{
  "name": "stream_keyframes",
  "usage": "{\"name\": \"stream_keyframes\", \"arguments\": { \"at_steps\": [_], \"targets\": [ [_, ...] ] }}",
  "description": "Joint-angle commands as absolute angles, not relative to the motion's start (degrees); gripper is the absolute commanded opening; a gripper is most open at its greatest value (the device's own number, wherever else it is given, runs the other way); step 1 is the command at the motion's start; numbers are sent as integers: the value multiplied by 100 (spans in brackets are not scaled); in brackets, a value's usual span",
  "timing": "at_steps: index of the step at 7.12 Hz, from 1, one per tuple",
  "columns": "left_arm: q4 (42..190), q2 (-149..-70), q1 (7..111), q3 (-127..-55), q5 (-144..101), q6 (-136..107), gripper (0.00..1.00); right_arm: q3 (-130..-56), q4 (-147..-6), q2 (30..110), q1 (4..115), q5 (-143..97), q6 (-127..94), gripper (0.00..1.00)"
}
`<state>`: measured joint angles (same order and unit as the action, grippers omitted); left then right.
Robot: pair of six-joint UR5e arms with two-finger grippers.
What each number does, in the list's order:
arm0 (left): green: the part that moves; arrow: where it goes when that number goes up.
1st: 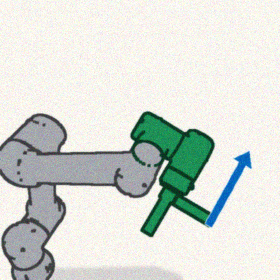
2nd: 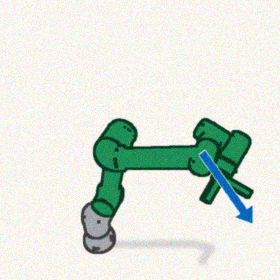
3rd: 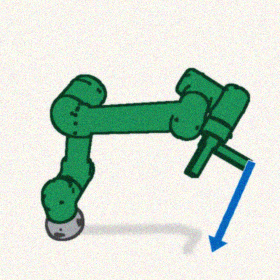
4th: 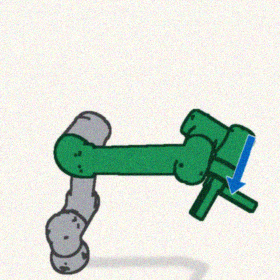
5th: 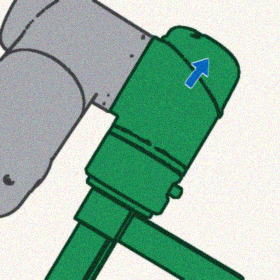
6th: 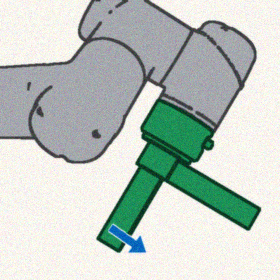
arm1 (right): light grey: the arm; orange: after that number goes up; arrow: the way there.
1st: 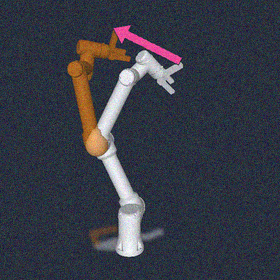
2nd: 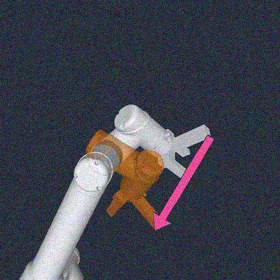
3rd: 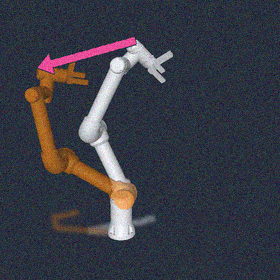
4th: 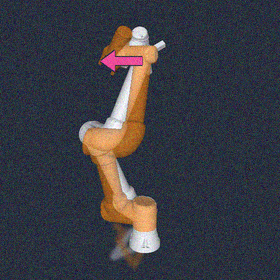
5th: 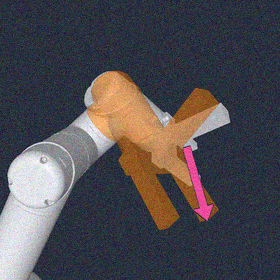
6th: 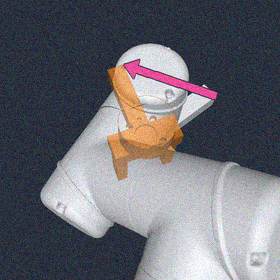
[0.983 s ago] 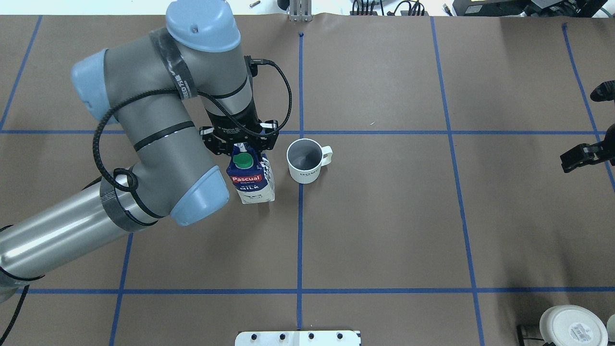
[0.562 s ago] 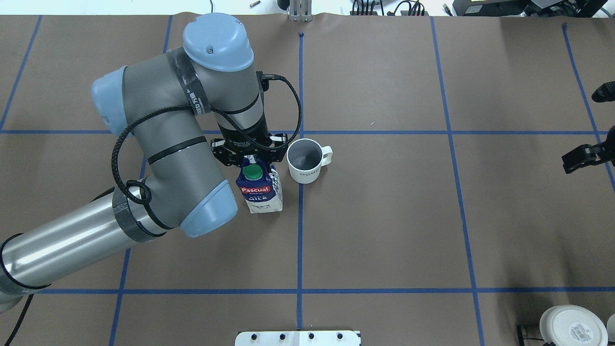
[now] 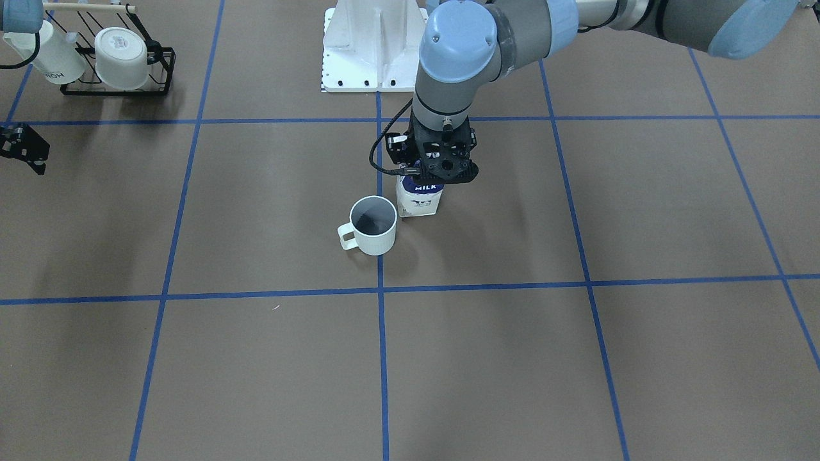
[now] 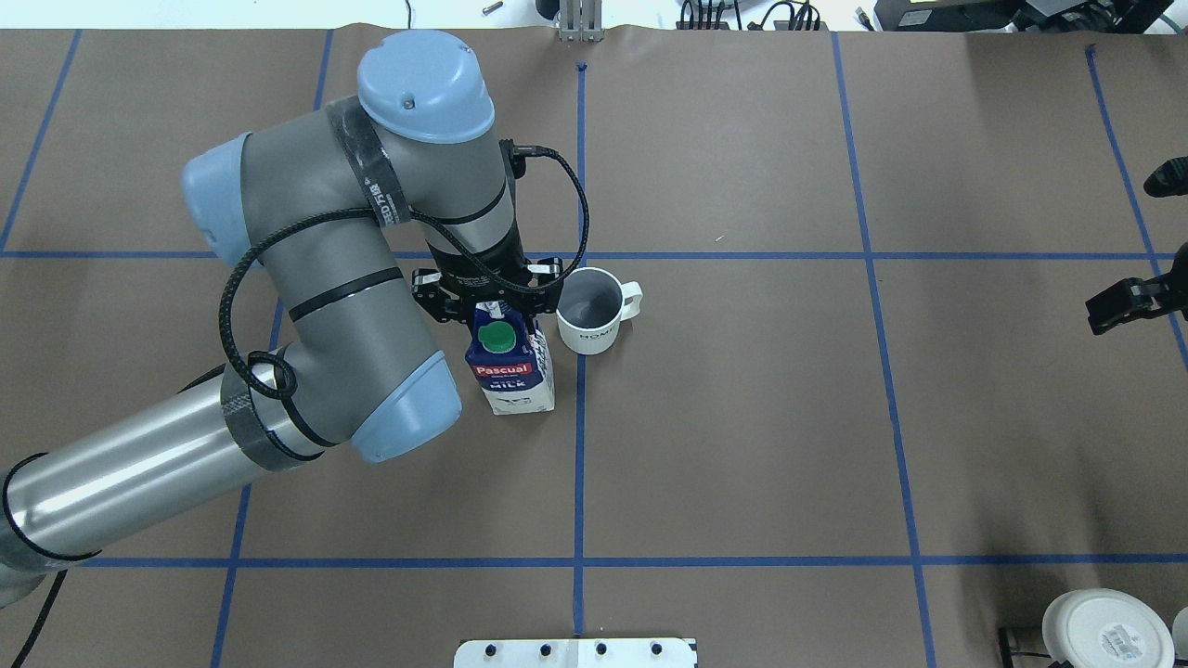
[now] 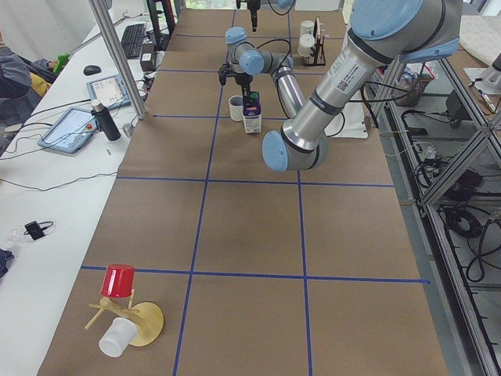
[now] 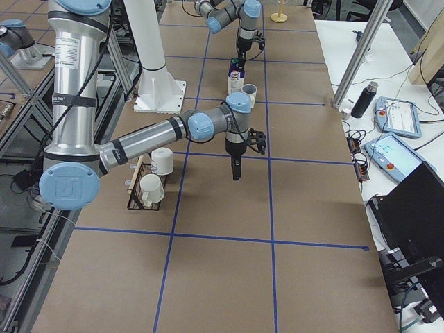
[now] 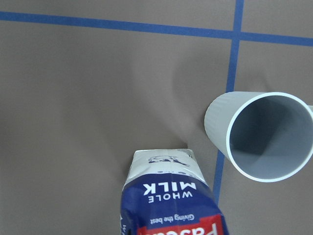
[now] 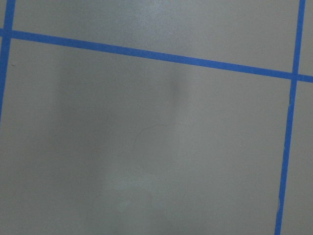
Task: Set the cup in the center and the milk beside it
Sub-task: 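Open the left gripper and lift it off the milk carton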
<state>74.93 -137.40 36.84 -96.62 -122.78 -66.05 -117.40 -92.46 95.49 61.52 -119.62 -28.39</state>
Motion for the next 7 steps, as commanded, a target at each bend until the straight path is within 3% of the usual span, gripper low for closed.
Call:
{"name": "stream_keyframes", "arguments": {
  "at_steps": [1,4,7],
  "targets": [
    [7471,-13676,3744,-9903,-12261,-6609,98,-11733,-9246,9545,6152,-11962,-2839,100],
    [7444,-12099,4603,-11781,-12305,-6522,98,-11716,-9246,9545,6275,-11962,-2804,100],
    [7453,-10843,5149,-12338,-12357,-5359,98,-11716,-9246,9545,6424,-11988,-2690,100]
  ]
}}
